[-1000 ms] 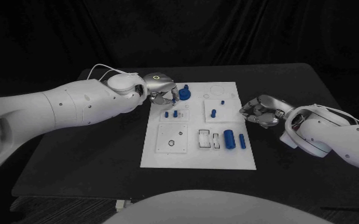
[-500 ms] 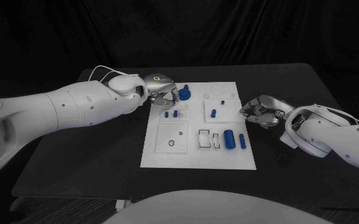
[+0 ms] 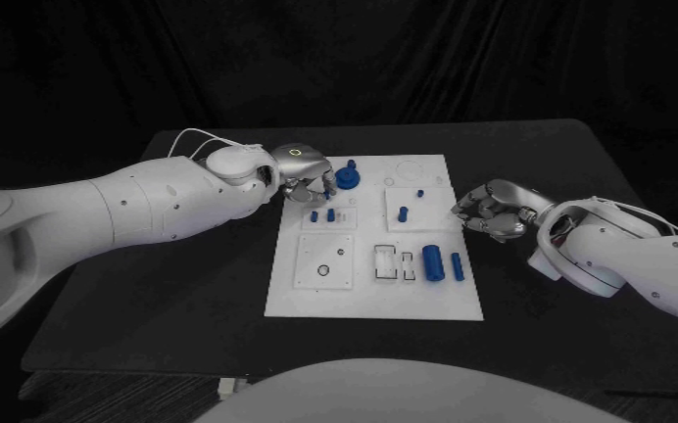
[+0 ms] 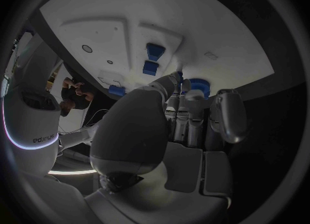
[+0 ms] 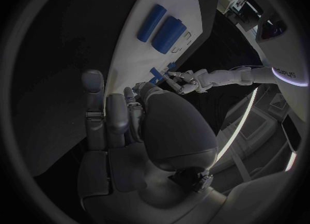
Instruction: Assemble the parts on the task board
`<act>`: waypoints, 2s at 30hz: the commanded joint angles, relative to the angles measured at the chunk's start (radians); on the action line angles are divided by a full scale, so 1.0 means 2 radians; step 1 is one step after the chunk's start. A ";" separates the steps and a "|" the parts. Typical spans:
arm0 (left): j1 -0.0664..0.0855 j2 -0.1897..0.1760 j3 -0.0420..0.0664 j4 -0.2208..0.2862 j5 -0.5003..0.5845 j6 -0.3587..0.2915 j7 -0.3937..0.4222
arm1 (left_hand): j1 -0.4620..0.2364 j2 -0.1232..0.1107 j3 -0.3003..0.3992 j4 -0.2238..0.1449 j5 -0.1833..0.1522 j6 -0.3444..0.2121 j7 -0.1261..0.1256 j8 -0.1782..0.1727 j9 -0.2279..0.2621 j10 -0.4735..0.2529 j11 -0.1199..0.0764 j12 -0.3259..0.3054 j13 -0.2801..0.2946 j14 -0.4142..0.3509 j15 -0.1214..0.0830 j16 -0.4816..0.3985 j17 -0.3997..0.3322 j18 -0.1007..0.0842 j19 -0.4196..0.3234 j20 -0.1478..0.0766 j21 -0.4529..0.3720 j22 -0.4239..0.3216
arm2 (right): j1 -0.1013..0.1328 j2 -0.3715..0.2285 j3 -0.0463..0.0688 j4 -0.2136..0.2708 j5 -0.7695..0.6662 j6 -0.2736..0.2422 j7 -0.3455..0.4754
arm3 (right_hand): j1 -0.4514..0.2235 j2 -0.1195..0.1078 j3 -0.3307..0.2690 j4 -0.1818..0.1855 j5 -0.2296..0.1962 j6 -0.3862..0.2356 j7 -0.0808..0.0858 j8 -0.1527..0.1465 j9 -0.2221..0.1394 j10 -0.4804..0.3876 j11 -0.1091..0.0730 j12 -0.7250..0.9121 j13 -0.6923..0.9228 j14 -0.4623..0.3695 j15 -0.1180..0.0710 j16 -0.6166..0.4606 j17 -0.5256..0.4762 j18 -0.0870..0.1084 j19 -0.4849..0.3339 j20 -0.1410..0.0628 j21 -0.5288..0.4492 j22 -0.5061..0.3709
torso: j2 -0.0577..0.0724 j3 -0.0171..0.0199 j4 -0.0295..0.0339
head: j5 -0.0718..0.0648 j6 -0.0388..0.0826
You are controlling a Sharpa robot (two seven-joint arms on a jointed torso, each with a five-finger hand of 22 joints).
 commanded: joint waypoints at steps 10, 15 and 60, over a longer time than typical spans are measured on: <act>-0.003 0.006 0.000 -0.008 0.002 0.003 -0.002 | 0.004 -0.006 0.003 -0.003 0.002 0.006 -0.001 0.003 -0.001 0.005 0.001 -0.002 0.000 -0.006 0.000 -0.004 -0.002 -0.005 -0.006 0.000 -0.003 0.082 | -0.002 0.000 0.000 0.001 0.000 -0.001 0.000 | -0.002 -0.003 0.004 -0.001 0.002 0.004 0.000 -0.003 -0.001 -0.003 0.000 -0.002 0.025 -0.003 0.001 -0.002 -0.001 0.003 -0.001 0.000 -0.003 0.028 | 0.000 -0.0002 0.0002 | 0.000 0.000; -0.004 0.007 0.000 -0.008 -0.001 0.005 -0.002 | 0.005 -0.007 0.003 -0.004 0.003 0.006 -0.001 0.003 -0.002 0.006 0.001 -0.003 0.000 -0.007 -0.001 -0.005 -0.005 -0.004 -0.008 0.000 -0.006 0.082 | -0.002 -0.001 0.000 0.001 0.000 -0.001 0.000 | -0.002 -0.003 0.004 -0.001 0.002 0.004 0.000 -0.003 -0.001 -0.003 0.000 -0.002 0.025 -0.003 0.001 -0.002 -0.001 0.003 -0.001 0.000 -0.003 0.028 | 0.000 -0.0001 -0.0002 | 0.001 0.000; -0.008 0.007 0.000 -0.004 -0.003 0.018 -0.009 | 0.001 -0.010 0.003 -0.004 -0.001 0.000 -0.005 -0.001 -0.006 0.011 -0.002 -0.005 0.000 -0.019 -0.003 -0.016 -0.021 -0.002 -0.015 0.000 -0.019 0.079 | -0.002 0.000 0.000 0.001 0.000 -0.001 -0.001 | -0.001 -0.003 0.006 -0.003 0.002 0.004 0.000 -0.003 -0.001 -0.003 0.000 -0.002 0.025 -0.003 0.001 -0.002 -0.001 0.003 -0.001 0.000 -0.003 0.028 | 0.000 -0.0001 -0.0001 | -0.001 0.000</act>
